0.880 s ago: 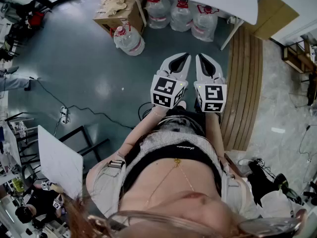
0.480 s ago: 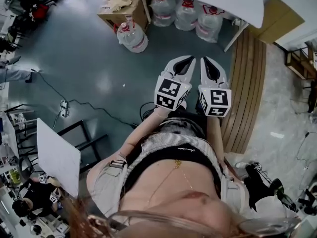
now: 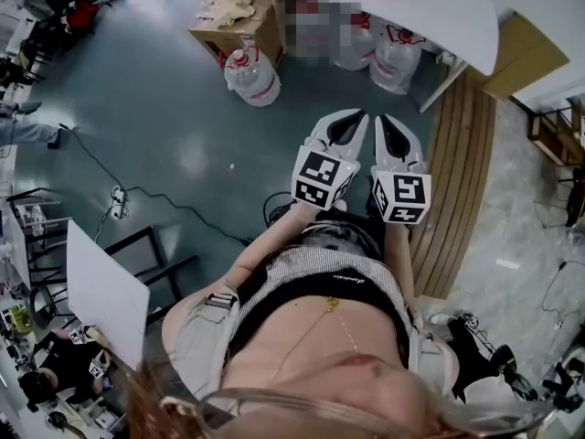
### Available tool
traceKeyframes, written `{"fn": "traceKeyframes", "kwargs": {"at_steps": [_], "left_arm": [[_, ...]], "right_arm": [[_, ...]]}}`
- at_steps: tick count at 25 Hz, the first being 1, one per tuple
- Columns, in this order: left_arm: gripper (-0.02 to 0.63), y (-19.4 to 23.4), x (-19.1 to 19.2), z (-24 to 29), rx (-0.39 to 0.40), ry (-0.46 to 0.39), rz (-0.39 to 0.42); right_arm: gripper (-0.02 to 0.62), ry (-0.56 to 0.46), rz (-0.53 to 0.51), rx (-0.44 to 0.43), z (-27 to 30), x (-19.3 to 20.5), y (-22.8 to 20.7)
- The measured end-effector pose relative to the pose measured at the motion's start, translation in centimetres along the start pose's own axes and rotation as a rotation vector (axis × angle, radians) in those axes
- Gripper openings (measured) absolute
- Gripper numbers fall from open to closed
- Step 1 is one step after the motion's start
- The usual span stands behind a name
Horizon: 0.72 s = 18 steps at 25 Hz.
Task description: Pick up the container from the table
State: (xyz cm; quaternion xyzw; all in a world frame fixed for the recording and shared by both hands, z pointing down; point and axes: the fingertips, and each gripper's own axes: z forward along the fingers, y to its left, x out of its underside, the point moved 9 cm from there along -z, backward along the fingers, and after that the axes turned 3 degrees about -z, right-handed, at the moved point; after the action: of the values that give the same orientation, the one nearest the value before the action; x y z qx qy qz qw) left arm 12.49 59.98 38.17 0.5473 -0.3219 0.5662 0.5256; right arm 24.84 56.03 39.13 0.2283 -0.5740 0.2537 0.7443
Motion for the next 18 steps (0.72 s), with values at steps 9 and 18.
{"fn": "traceKeyframes", "kwargs": {"at_steps": [9,18], "left_arm": [[0.000,5.3,-2.5,4.1,0.059,0.008,0.006],[0.000,11.0,-3.7,6.1,0.075,0.026,0.026]], "right_arm": [[0.026,-0.042,0.007,0.049,6.2,-2.4,-1.5],[0.026,-0.040,0.018,0.058,12.1,-3.5,-0.7]]}}
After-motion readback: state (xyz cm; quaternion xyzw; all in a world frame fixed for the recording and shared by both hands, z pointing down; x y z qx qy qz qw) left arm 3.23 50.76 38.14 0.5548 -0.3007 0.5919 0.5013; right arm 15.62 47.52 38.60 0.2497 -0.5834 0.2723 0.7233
